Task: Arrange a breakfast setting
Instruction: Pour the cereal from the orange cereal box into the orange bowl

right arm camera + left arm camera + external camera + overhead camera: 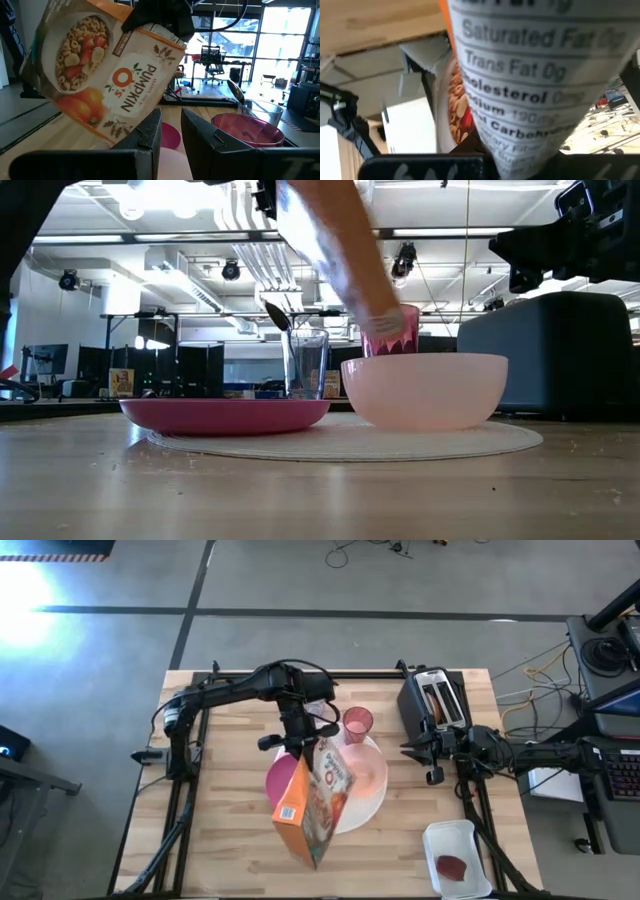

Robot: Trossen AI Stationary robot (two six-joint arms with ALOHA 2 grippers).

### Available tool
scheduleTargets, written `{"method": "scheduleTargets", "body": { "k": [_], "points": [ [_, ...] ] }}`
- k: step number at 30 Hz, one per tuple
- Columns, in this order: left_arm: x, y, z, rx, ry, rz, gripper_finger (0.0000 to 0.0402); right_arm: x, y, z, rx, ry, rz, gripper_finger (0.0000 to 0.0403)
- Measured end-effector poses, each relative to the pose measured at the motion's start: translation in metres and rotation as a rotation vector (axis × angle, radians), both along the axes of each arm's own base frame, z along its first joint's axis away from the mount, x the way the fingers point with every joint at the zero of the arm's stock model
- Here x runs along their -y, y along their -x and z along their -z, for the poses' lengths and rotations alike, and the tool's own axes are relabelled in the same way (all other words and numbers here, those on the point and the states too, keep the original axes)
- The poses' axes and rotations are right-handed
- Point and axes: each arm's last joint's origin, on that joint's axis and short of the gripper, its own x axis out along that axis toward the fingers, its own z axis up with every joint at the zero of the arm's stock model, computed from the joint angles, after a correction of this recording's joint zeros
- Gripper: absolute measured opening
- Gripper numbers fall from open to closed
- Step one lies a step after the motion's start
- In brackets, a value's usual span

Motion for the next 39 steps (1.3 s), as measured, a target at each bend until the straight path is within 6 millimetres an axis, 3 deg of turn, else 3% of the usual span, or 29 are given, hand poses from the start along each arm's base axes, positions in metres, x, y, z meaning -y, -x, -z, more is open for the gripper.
{"method": "scheduleTargets", "body": {
  "k": [8, 25, 39],
  "points": [
    [-0.01, -0.005, -0.003, 0.061, -0.043, -0.029, 0.0008, 0.0, 0.0, 0.0, 0.0, 0.0, 0.0, 0.0063],
    [-0.005, -0.005, 0.0, 0.036, -0.04, -0.014, 0.0009, 0.0, 0.0, 0.0, -0.001, 0.0, 0.0, 0.0063],
    [-0.004, -0.004, 0.006, 0.086, -0.187, 0.042, 0.0001, 0.0, 0.0, 0.0, -0.001, 0.0, 0.0, 0.0063]
  ]
}}
